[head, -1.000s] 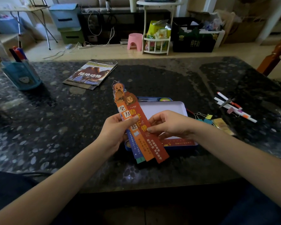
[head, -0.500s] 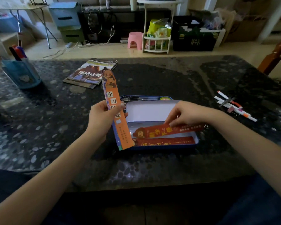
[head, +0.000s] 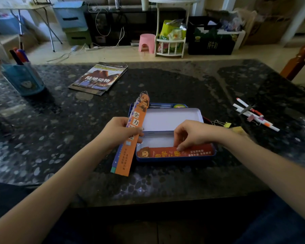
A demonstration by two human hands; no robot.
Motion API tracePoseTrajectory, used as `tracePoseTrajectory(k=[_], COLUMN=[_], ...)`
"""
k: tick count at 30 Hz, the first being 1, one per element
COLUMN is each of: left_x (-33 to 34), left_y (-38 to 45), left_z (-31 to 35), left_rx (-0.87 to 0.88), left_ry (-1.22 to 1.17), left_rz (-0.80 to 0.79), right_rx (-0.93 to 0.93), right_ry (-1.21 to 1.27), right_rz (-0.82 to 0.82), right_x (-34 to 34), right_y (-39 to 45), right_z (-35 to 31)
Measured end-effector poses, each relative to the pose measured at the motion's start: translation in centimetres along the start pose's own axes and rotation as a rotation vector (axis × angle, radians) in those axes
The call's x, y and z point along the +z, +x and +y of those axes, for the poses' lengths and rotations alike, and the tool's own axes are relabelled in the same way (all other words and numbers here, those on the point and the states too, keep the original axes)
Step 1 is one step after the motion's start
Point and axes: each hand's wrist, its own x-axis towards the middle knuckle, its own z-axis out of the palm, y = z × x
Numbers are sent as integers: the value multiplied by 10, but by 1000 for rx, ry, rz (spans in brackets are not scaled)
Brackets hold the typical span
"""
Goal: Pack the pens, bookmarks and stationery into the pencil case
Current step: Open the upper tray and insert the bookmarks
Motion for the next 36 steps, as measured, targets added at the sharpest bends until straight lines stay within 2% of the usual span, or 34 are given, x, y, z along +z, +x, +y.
tracePoseTrajectory(k=[10,16,22,26,32,36], left_x=[10,10,11,12,13,16], left_y=[-6,-7,-10,-12,-12,-13], left_z=[4,3,3,3,4,1], left_rx=[39,71,199,236,233,297], left_ry=[140,197,446,517,504,382], left_rz=[-219,-223,-211,-213,-206,-62], right_rx=[40,65,109,207,210,98], right_ry=[-42,-54,-159,-233,-296,-165], right_rz=[5,3,50,-51,-123,-61], right_x=[5,7,5,-6,-7,-12], right_y=[5,5,2,-9,-13,-15], right_z=[1,-2,-7,-5,-5,-9])
